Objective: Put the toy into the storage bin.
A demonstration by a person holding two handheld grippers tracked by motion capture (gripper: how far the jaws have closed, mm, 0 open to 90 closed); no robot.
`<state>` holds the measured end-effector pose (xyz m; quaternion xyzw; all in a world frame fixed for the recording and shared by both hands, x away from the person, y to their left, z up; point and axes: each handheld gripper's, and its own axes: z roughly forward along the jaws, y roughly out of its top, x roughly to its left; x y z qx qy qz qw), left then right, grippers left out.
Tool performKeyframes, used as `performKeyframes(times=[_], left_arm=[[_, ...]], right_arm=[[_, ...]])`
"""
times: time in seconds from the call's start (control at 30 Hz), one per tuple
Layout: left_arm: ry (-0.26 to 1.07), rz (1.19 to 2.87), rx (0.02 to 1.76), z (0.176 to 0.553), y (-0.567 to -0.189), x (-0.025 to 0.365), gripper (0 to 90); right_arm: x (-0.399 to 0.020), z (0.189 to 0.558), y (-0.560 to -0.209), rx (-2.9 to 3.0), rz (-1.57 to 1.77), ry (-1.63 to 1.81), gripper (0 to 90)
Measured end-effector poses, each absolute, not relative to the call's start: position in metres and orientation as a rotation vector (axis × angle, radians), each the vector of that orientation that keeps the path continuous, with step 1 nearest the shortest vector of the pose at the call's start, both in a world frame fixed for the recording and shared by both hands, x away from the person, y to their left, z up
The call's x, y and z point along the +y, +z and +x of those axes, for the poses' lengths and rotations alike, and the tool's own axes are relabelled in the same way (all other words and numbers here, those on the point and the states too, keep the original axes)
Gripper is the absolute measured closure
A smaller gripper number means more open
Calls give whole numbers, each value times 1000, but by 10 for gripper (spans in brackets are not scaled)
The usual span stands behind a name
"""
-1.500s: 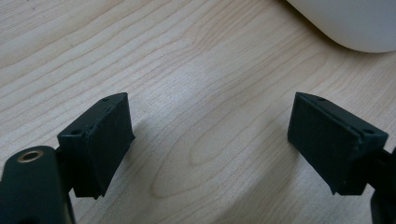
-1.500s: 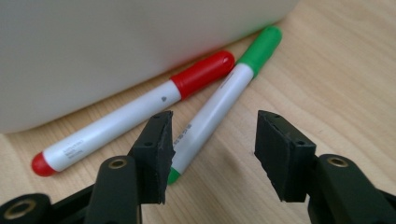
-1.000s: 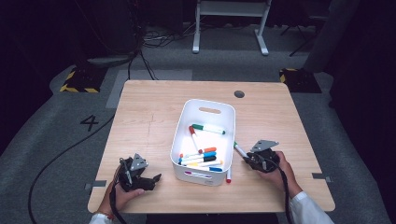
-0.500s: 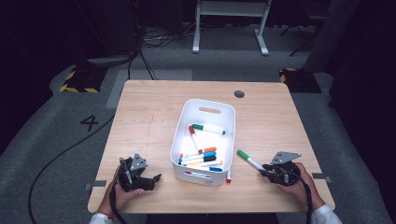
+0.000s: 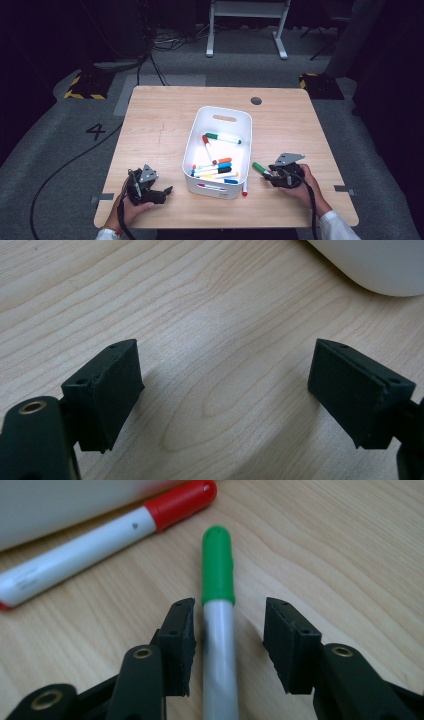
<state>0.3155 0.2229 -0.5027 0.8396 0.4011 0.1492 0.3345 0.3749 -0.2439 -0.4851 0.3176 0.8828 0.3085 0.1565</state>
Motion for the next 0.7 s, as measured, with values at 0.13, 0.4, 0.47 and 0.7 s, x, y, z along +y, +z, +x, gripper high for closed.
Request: performKeyframes(times=[0.13,0.4,0.47,0.7], left_arm=[[386,2190,1047,316,-503,223,142],[392,2190,1052,315,-503,223,142],[386,2191,1046,316,-503,223,143],[391,2192,1047,315,-503,223,143]], right_arm=[[-236,384,-486,2538,934,912,617],[-238,385,-484,2569,904,913,744],[-241,384,-482,2559,905,930,745],[-253,376,-448,2488,873,1061,745]])
